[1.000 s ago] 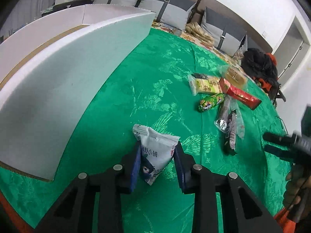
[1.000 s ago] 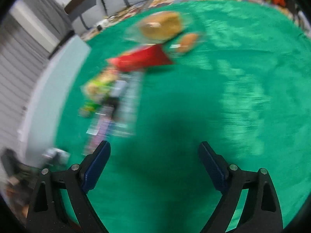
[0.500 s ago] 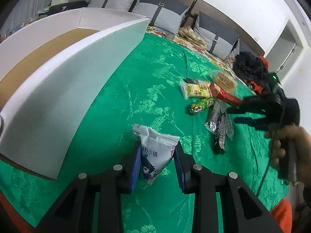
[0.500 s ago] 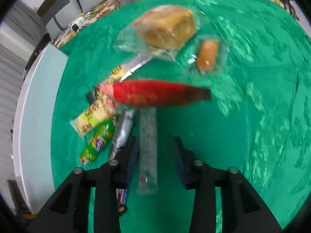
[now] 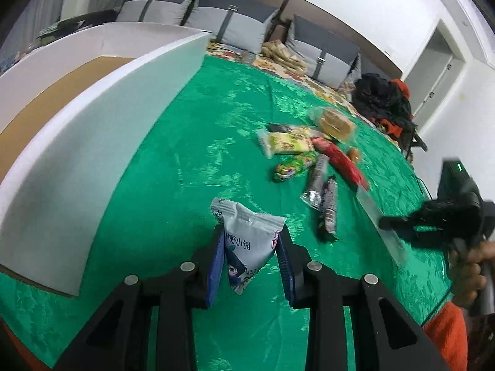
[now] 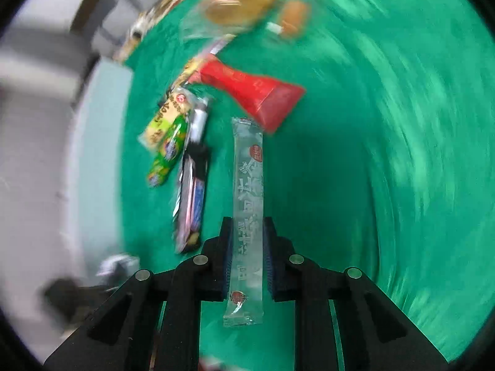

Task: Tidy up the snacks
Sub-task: 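Grasp the clear jelly stick pack with the right gripper while the left gripper holds the bag, then carry the bag and stick pack over the white box with both grippers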

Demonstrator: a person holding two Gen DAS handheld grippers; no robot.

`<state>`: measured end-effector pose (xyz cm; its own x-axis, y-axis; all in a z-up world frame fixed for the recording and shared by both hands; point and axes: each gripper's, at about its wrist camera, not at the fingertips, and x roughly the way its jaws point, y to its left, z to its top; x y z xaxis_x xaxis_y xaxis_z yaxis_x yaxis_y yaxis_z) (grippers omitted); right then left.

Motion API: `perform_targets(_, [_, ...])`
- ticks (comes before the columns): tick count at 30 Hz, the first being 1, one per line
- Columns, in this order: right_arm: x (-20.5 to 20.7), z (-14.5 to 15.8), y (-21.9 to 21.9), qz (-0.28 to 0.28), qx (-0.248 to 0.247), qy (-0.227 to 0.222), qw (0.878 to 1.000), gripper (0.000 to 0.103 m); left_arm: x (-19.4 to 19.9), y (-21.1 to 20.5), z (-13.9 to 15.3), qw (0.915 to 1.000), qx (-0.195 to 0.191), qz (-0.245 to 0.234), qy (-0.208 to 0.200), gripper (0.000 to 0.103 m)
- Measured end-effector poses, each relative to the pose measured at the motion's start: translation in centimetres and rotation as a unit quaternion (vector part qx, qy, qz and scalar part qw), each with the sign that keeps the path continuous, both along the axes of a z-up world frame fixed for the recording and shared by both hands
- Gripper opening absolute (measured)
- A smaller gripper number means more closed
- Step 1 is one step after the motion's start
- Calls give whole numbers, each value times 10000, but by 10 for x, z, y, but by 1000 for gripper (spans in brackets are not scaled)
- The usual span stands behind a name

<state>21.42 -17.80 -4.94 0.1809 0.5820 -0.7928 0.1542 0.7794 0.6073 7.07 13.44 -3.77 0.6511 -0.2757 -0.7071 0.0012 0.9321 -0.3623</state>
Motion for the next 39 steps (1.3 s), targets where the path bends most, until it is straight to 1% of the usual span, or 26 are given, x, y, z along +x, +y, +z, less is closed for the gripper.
perform_targets(2, [-20, -7, -25, -456, 739, 212, 9960, 18, -1, -7, 2, 9999, 60, -104, -35, 32])
perform_targets(3, [-28, -9, -32, -602, 949, 231, 9934, 18, -1, -11, 3, 9998, 115, -154, -49, 32])
perform_targets(6, [-41, -6, -43, -802, 1298, 188, 9881, 18, -6, -19, 8, 9995, 211, -244, -29, 32])
perform_targets(8, [-42, 3, -33, -687, 1409, 90, 9876, 18, -12, -16, 21, 9997, 121, -223, -68, 32])
perform_targets(9, [-40, 9, -24, -574, 1402, 20, 9885, 19, -16, -11, 34, 9997, 31, -191, -160, 32])
perform_targets(12, [-21, 44, 22, -38, 1373, -356, 9899, 18, -23, 19, 78, 9987, -55, 85, -509, 32])
perform_targets(14, [-2, 75, 69, 363, 1389, -685, 9873, 19, -25, 47, 107, 9967, 14, 365, -720, 32])
perform_targets(15, [3, 95, 93, 599, 1387, -906, 9844, 19, -25, 62, 121, 9954, 86, 514, -798, 32])
perform_targets(16, [7, 117, 119, 855, 1361, -1167, 9801, 19, -23, 82, 138, 9933, 232, 726, -874, 32])
perform_targets(17, [8, 135, 139, 1051, 1323, -1380, 9759, 19, -21, 98, 149, 9910, 399, 901, -901, 32])
perform_targets(18, [9, 155, 164, 1292, 1258, -1654, 9696, 19, -18, 112, 158, 9884, 600, 1079, -890, 32])
perform_targets(19, [10, 178, 194, 1569, 1155, -1973, 9608, 19, -13, 130, 166, 9847, 843, 1296, -806, 32])
perform_targets(21, [7, 205, 236, 1948, 1034, -2330, 9471, 19, -7, 152, 170, 9801, 1057, 1544, -660, 32])
perform_targets(22, [5, 214, 255, 2100, 998, -2430, 9417, 19, -3, 164, 170, 9768, 1221, 1671, -551, 32])
perform_targets(24, [2, 221, 295, 2377, 796, -2607, 9323, 19, 1, 175, 163, 9722, 1459, 1788, -400, 32])
perform_targets(25, [0, 220, 310, 2484, 661, -2677, 9286, 19, 4, 182, 159, 9704, 1535, 1839, -307, 32])
perform_targets(28, [-10, 216, 335, 2704, 367, -2820, 9198, 19, -1, 196, 151, 9690, 1558, 1911, -157, 32])
perform_targets(32, [-24, 207, 338, 2850, 29, -3006, 9102, 19, 2, 200, 139, 9672, 1653, 1927, -63, 32])
perform_targets(36, [-23, 201, 361, 2984, -231, -3112, 9020, 20, 6, 204, 134, 9659, 1709, 1944, 6, 32])
perform_targets(37, [-25, 201, 365, 2995, -254, -3122, 9012, 24, 9, 206, 130, 9649, 1741, 1966, 86, 34])
perform_targets(38, [-24, 201, 370, 3017, -292, -3122, 9003, 26, 12, 210, 127, 9640, 1755, 1993, 164, 39])
perform_targets(39, [-23, 199, 375, 3006, -346, -3109, 9010, 43, 15, 210, 124, 9634, 1764, 2007, 232, 63])
